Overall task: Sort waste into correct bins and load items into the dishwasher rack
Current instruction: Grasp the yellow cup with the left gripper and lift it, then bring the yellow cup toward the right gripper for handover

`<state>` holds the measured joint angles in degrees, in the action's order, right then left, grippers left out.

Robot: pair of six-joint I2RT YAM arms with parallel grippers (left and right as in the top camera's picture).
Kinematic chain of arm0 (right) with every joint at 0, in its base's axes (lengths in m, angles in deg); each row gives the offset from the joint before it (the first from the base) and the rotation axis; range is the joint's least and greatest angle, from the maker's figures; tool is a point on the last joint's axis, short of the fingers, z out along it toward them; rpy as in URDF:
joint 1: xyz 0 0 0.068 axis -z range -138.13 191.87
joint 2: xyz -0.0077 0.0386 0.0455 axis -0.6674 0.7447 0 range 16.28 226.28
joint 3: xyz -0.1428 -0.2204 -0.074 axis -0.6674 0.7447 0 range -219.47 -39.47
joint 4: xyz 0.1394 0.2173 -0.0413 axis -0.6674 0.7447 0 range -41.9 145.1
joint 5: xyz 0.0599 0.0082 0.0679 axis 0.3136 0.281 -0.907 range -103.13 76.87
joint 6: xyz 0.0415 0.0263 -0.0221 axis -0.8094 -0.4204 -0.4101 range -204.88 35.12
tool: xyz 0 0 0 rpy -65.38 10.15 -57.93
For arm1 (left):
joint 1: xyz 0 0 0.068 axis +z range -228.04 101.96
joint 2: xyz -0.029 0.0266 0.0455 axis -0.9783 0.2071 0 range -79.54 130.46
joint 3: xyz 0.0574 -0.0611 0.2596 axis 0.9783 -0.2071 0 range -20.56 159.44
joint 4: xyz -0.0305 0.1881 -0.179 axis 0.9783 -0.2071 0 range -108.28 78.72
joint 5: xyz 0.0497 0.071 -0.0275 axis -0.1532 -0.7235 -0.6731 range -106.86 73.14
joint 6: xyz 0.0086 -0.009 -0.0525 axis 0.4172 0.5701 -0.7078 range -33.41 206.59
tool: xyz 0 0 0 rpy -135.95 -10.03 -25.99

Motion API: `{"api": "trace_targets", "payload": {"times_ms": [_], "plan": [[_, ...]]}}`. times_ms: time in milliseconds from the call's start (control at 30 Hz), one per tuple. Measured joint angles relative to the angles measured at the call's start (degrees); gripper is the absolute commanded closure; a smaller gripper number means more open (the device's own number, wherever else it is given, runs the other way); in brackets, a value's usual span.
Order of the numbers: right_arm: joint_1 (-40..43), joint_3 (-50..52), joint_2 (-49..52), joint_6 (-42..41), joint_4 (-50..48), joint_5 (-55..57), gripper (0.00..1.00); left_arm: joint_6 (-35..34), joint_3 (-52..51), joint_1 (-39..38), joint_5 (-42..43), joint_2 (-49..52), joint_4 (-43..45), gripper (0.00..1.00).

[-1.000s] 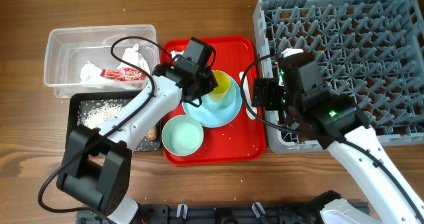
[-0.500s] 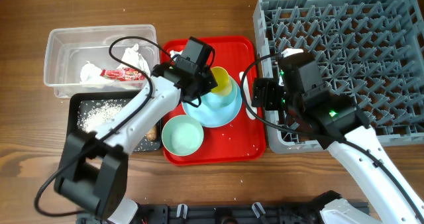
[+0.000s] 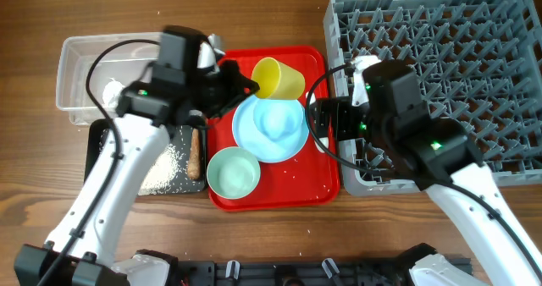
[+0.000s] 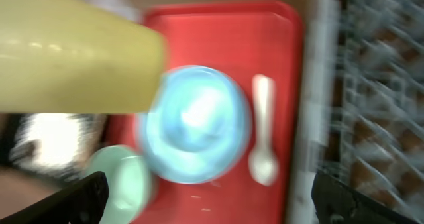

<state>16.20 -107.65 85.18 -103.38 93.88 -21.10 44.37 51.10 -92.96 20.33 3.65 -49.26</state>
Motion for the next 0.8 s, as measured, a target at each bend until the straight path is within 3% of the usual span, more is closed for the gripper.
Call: {"api": "trace_targets", "payload": {"times_ms": [233,400,567,800], "plan": [[6.8,-1.9,-3.3,10.0,-4.7,-26.7,0.0,9.5,0.0,5.3,24.3,0.0,0.6,0.96],[12.6,-1.9,-1.9,17.9,-5.1,-42.6,0.0,12.4,0.1,5.4,35.3,0.0,5.5,0.96],[15.8,-1.9,1.6,25.6,-5.7,-56.8,0.0,13.2,0.1,5.4,41.3,0.0,7.1,0.96],[15.8,-1.9,4.3,28.0,-11.4,-68.8,0.01,13.5,0.1,5.4,44.6,0.0,9.5,0.96]]}}
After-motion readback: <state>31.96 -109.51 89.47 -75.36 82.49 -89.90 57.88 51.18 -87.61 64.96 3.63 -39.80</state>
